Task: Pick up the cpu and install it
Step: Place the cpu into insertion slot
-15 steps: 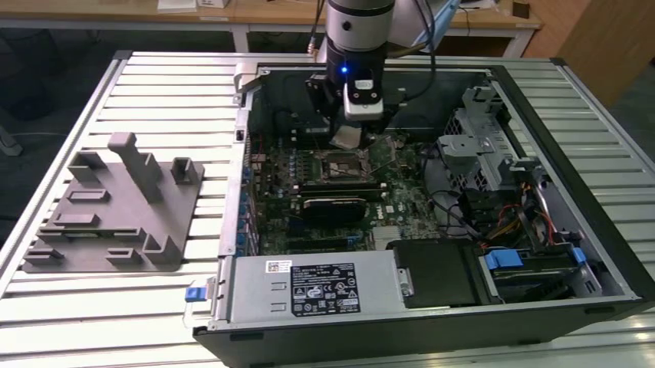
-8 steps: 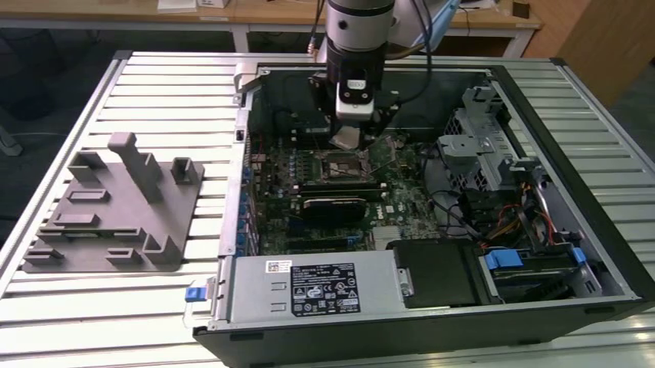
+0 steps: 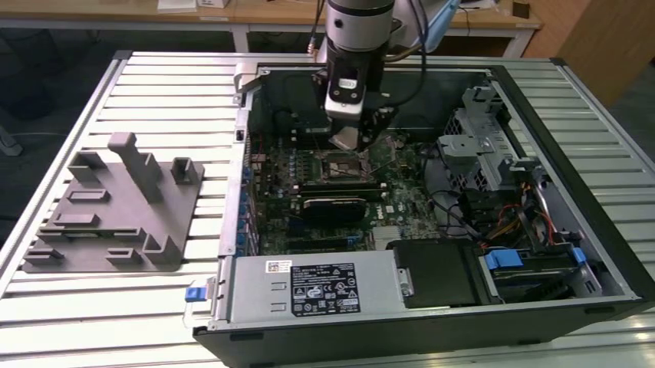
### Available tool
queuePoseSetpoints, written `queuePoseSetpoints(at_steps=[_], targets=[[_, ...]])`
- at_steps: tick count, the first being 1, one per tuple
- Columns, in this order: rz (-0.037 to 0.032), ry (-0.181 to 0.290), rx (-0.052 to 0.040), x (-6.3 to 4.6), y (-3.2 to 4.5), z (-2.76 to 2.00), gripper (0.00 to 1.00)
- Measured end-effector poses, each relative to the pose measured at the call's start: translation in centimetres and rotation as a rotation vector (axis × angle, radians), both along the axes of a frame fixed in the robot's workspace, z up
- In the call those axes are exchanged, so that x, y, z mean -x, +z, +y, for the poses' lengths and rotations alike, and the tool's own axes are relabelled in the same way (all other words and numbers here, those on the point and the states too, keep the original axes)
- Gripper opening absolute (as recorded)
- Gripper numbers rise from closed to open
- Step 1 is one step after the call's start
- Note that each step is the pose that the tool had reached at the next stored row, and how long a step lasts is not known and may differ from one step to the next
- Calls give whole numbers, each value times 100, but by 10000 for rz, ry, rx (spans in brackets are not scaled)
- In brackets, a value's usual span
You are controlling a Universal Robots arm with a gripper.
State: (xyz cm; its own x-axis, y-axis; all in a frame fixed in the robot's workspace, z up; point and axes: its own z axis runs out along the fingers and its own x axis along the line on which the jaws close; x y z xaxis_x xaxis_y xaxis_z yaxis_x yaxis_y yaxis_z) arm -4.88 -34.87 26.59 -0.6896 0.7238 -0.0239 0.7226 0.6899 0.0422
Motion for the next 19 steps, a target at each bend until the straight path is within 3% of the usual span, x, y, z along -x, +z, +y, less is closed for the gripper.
queuePoseSetpoints(at_steps=[19], targets=[[0, -3441, 0, 0, -7, 0, 55]])
